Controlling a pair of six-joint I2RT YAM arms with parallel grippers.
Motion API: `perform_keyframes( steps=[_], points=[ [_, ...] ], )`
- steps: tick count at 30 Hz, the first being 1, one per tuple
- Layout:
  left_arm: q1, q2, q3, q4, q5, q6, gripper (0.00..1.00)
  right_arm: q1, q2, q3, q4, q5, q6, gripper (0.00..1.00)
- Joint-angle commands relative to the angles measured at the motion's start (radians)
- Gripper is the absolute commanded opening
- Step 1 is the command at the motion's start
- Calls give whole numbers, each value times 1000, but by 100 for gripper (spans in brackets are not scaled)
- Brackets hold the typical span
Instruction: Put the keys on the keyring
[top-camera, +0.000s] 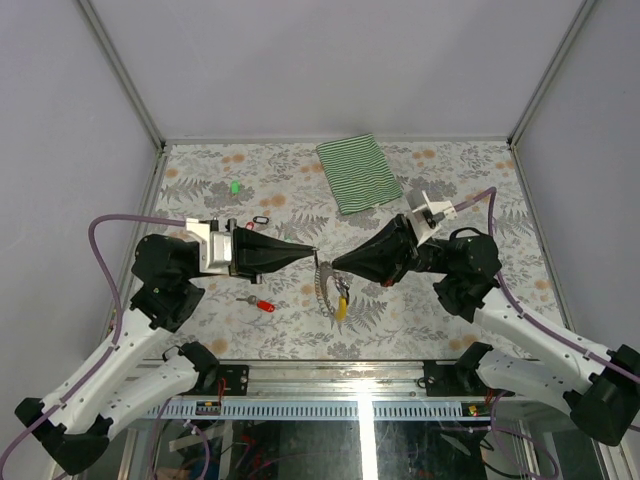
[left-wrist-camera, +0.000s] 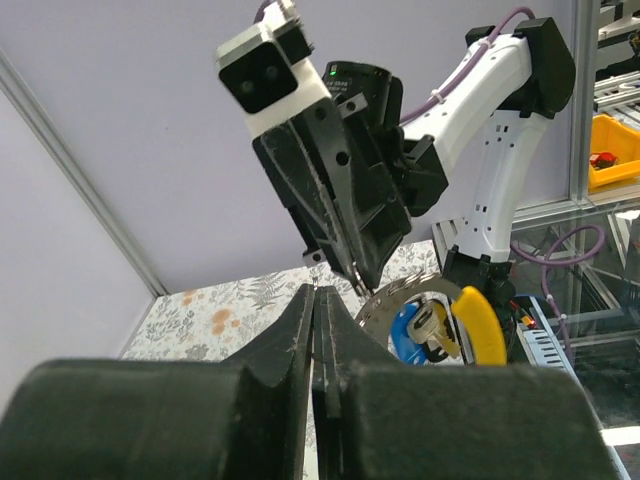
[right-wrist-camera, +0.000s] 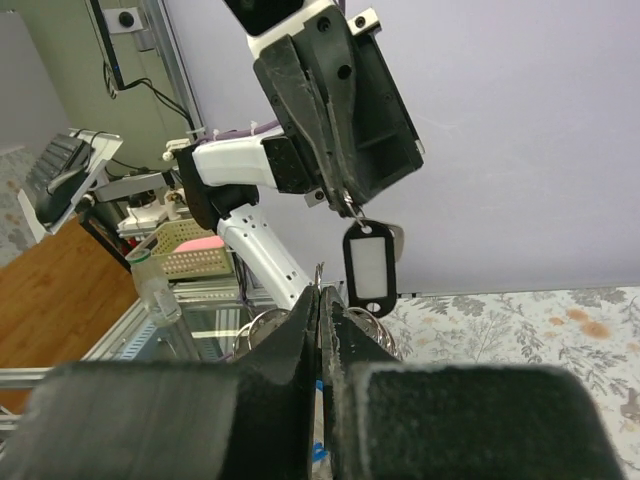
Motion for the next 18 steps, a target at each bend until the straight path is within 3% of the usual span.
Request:
perform_keyframes(
  steps=[1, 18],
  points=[
    [-5, -17, -12, 87, 21, -41, 0, 6, 26, 58, 122, -17, 89, 0],
    [-5, 19, 26, 47, 72, -18, 0, 7, 60, 87, 160, -10, 132, 0]
  ],
)
